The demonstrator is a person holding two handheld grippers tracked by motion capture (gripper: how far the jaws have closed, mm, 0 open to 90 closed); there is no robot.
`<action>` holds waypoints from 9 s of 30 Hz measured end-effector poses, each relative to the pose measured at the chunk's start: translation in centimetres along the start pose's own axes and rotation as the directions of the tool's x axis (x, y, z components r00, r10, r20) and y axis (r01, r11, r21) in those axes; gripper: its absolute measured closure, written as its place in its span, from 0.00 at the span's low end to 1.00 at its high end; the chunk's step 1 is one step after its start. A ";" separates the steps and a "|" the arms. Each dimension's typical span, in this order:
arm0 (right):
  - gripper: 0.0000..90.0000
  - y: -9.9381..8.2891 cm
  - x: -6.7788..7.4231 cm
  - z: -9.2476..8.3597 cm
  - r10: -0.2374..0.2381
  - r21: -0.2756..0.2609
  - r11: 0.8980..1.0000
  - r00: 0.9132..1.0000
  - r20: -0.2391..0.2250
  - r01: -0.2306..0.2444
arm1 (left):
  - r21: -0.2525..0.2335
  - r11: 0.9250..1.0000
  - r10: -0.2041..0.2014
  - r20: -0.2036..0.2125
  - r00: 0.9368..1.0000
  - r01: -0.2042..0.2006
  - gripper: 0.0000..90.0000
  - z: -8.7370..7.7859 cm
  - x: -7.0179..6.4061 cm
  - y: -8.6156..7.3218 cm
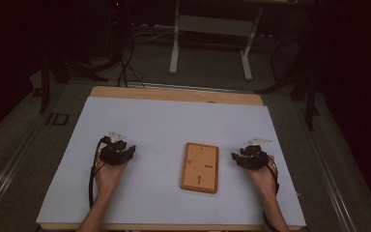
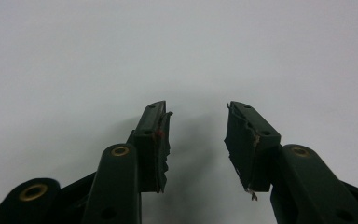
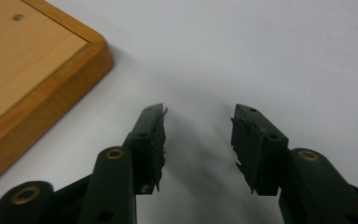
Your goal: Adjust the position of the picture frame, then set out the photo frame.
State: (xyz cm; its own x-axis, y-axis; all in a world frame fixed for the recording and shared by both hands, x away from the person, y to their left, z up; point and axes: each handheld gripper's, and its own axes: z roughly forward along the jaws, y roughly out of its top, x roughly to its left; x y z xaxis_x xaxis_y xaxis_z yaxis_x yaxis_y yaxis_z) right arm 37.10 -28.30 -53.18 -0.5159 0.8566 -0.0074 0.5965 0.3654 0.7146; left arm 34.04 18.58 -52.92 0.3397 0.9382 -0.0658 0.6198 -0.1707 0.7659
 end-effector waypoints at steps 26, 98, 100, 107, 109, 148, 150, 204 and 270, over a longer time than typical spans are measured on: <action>0.66 0.2 1.1 -0.5 -0.052 -0.018 0.999 0.998 -0.038 0.051 | -0.056 0.984 0.180 0.258 0.949 -0.172 0.65 -1.0 -7.0 2.9; 0.64 0.2 1.5 0.3 -0.095 -0.004 0.995 0.993 -0.068 0.095 | 0.001 0.946 0.294 0.418 0.860 -0.324 0.94 4.7 -15.6 3.7; 0.64 0.2 1.6 0.3 -0.096 -0.004 0.995 0.993 -0.070 0.096 | 0.000 0.945 0.298 0.414 0.860 -0.327 0.94 4.7 -15.3 3.9; 0.64 0.4 2.1 0.5 -0.117 -0.007 0.993 0.990 -0.080 0.117 | 0.010 0.956 0.268 0.390 0.881 -0.295 0.94 5.0 -13.8 4.3; 0.66 0.6 2.4 0.7 -0.125 -0.011 0.992 0.988 -0.085 0.125 | 0.013 0.961 0.249 0.384 0.889 -0.275 0.94 5.1 -13.4 4.4; 1.00 1.4 5.4 1.9 -0.063 0.004 0.998 0.922 -0.383 0.070 | -0.001 0.987 0.142 0.442 0.886 -0.158 0.94 7.1 -10.7 5.8; 1.00 1.3 5.8 1.7 -0.066 0.012 0.997 0.923 -0.378 0.076 | -0.005 0.985 0.155 0.450 0.879 -0.171 0.94 7.1 -10.6 5.7; 0.92 0.5 7.4 1.1 -0.138 0.006 0.989 0.922 -0.362 0.150 | -0.035 0.975 0.210 0.459 0.863 -0.219 0.77 5.5 -11.2 4.4; 0.84 6.0 12.2 3.9 -0.217 -0.177 0.972 0.883 -0.416 0.155 | -0.075 0.987 0.162 0.315 0.935 -0.145 0.57 -1.9 -6.1 -1.5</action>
State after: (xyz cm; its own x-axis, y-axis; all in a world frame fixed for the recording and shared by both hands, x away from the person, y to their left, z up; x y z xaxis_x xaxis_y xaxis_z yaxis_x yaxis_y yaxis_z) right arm 36.78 -14.29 -51.68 -0.8408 0.5255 0.1296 0.3909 0.4238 0.8171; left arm 29.75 13.69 -52.46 0.6407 0.7551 -0.1391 0.5088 -0.2820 0.8134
